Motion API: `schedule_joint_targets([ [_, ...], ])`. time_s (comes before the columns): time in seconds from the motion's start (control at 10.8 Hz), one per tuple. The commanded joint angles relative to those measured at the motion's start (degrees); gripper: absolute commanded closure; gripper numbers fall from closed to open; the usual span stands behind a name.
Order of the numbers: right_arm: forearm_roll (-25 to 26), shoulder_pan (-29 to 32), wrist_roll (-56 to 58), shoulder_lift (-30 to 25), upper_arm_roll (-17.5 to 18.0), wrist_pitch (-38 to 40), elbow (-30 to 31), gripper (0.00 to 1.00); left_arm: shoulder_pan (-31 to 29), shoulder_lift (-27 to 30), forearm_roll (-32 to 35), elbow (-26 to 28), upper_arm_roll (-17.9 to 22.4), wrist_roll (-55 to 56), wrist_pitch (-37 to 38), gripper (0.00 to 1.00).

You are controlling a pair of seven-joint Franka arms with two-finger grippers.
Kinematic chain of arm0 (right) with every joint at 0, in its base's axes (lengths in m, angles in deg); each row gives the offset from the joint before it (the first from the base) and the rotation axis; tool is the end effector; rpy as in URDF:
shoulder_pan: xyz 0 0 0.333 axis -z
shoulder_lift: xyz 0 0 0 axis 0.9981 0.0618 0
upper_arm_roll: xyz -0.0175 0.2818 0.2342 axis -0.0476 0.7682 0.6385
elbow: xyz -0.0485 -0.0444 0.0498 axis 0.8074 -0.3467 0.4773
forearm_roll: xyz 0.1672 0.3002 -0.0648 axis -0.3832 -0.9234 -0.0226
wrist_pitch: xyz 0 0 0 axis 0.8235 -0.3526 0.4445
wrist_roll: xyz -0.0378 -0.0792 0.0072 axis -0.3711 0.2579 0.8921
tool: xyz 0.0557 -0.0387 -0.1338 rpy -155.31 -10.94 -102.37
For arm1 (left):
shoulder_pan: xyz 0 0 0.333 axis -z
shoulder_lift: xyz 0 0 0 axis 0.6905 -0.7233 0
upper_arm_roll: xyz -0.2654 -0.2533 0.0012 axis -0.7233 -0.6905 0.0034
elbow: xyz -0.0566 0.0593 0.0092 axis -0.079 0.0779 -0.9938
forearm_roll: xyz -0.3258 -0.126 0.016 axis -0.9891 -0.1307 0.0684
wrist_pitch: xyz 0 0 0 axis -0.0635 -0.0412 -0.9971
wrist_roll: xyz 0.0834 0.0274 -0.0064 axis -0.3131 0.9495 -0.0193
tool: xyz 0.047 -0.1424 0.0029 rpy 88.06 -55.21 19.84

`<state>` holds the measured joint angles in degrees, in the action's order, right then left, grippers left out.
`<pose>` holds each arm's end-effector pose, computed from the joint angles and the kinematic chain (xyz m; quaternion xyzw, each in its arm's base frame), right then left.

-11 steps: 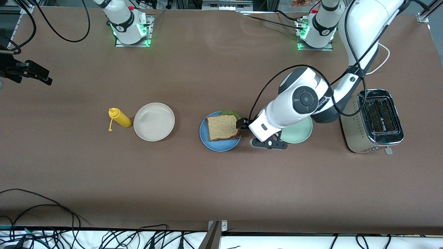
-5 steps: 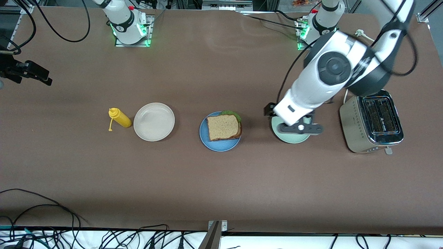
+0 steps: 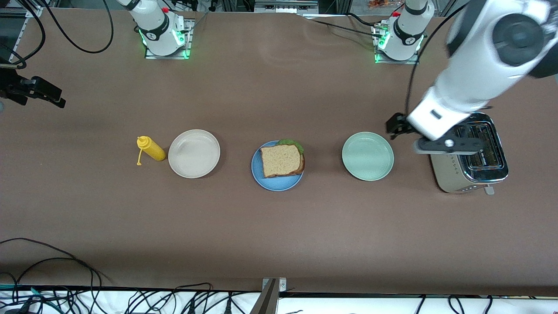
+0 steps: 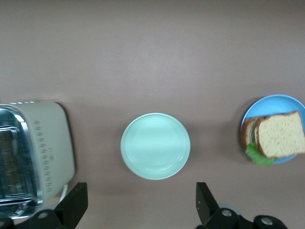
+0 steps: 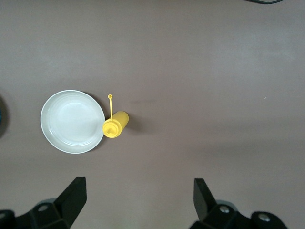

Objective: Make sandwich in blue plate with both arms

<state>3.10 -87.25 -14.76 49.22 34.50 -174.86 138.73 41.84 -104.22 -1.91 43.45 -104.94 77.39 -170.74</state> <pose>0.5031 -0.0296 0.6175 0.9995 -0.0290 -0.0087 0.0077 0.5722 -0.1582 0.5796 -0.9998 0.0103 0.0159 0.0033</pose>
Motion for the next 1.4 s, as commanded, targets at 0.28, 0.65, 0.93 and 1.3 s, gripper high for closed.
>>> schedule_joint_targets([
  [0.28, 0.9, 0.2, -0.3, 0.2, 0.1, -1.1, -0.9, 0.0, 1.3, 12.4, -5.2, 2.2, 15.2, -23.3, 8.9, 0.0],
  [0.65, 0.9, 0.2, -0.3, 0.2, 0.1, -1.2, -0.9, 0.0, -2.0, 14.1, -5.7, 2.1, 16.8, -25.3, 11.6, 0.0],
  [0.93, 0.9, 0.2, -0.3, 0.2, 0.1, -1.2, -0.9, 0.0, -1.6, 14.2, -5.9, 2.2, 18.8, -25.7, 11.6, 0.0],
  [1.3, 0.7, 0.2, 0.0, 0.2, 0.1, -2.1, -0.9, 0.0, -1.1, 14.2, -6.6, 2.2, 19.8, -26.1, 11.3, 0.0],
])
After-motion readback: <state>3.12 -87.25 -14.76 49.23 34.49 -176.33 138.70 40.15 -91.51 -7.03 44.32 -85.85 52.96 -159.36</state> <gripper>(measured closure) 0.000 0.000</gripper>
